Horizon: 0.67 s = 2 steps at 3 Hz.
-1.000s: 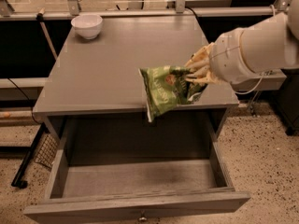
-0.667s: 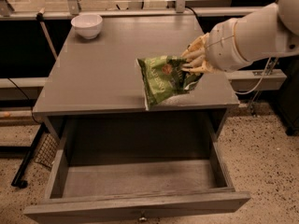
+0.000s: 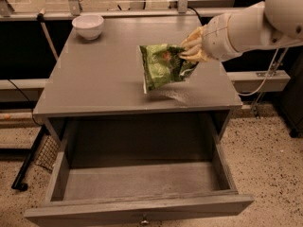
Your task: Pick green jalapeno chip bag from top drawer and place on counter
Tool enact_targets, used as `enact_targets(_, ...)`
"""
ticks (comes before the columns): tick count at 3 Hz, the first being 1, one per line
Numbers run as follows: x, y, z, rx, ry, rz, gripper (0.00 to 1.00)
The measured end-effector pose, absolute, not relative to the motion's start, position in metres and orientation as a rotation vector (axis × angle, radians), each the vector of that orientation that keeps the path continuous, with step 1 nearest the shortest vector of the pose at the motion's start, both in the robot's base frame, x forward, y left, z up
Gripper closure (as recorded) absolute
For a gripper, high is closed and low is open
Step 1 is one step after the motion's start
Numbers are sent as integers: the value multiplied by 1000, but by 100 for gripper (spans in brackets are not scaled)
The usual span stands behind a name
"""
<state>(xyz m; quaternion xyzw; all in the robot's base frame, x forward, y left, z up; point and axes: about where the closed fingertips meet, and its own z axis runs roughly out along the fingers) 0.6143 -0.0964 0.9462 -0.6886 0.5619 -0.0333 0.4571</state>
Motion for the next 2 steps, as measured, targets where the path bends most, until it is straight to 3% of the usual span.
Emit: enact_targets(2,658,-103,923,-1590,1472,-25,100)
